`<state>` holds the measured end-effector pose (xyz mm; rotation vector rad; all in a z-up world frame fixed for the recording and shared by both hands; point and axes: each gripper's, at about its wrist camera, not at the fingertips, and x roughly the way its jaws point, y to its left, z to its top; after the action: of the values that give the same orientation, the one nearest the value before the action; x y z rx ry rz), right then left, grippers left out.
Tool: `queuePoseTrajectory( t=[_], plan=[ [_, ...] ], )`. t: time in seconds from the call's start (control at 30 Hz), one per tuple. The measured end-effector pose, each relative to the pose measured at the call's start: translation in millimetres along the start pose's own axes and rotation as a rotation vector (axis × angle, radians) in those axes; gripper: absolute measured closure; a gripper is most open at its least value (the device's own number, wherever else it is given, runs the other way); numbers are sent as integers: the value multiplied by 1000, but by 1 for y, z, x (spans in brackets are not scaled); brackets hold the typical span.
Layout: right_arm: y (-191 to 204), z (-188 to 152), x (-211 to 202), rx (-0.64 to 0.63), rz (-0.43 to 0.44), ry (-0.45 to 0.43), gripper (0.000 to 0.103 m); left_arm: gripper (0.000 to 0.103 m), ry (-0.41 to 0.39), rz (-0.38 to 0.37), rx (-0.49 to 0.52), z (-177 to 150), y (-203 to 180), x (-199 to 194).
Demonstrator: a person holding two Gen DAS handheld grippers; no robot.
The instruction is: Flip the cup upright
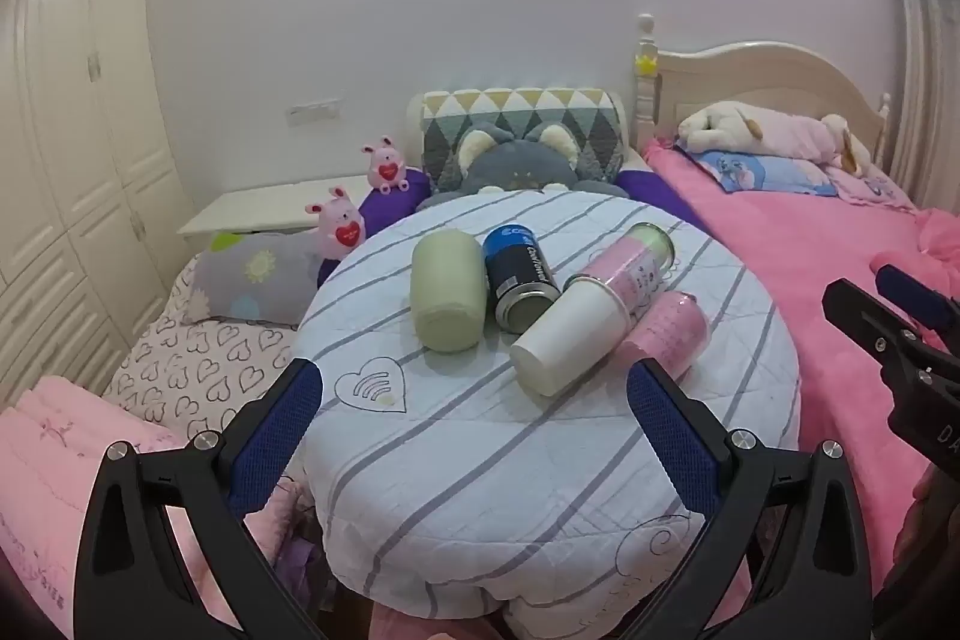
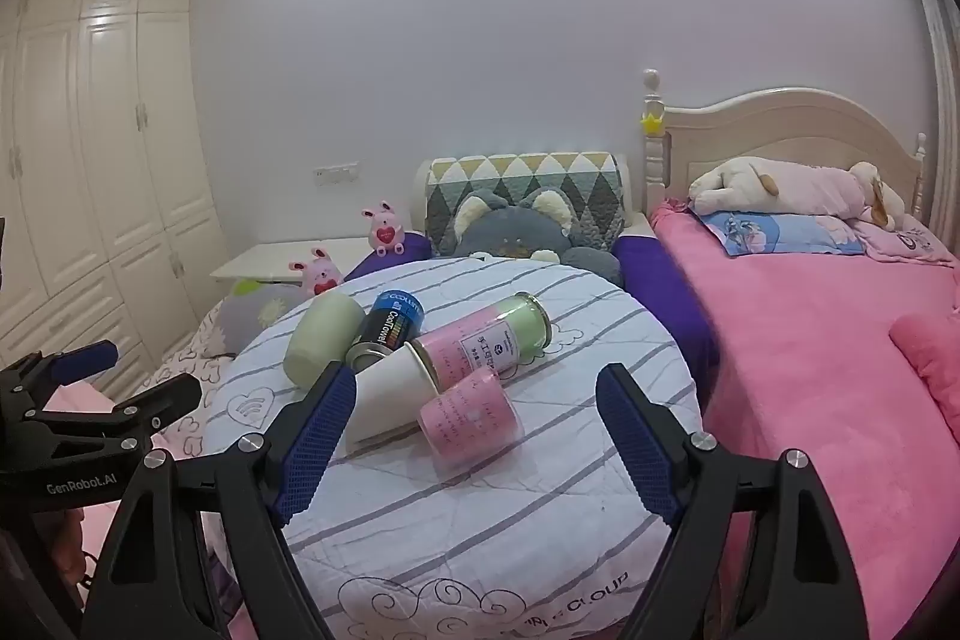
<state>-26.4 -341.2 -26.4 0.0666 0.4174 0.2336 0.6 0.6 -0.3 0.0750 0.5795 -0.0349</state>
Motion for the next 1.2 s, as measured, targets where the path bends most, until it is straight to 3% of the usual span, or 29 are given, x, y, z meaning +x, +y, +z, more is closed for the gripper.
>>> queuePoseTrajectory(
  t=[0.27, 0.33, 0.8, 1.2],
  plan=[
    [0, 0, -3, -6, -1, -1, 19, 0, 4, 10, -5, 3, 7, 9],
    [0, 0, -3, -6, -1, -5, 19, 0, -8, -8, 6, 1, -11, -6],
    [4, -1, -19, -2, -5, -13, 19, 0, -3, -35, 42, -9, -18, -18],
    [1, -6, -15, 12, -10, 1, 19, 0, 7, -58, -42, -6, 2, -10]
  ],
)
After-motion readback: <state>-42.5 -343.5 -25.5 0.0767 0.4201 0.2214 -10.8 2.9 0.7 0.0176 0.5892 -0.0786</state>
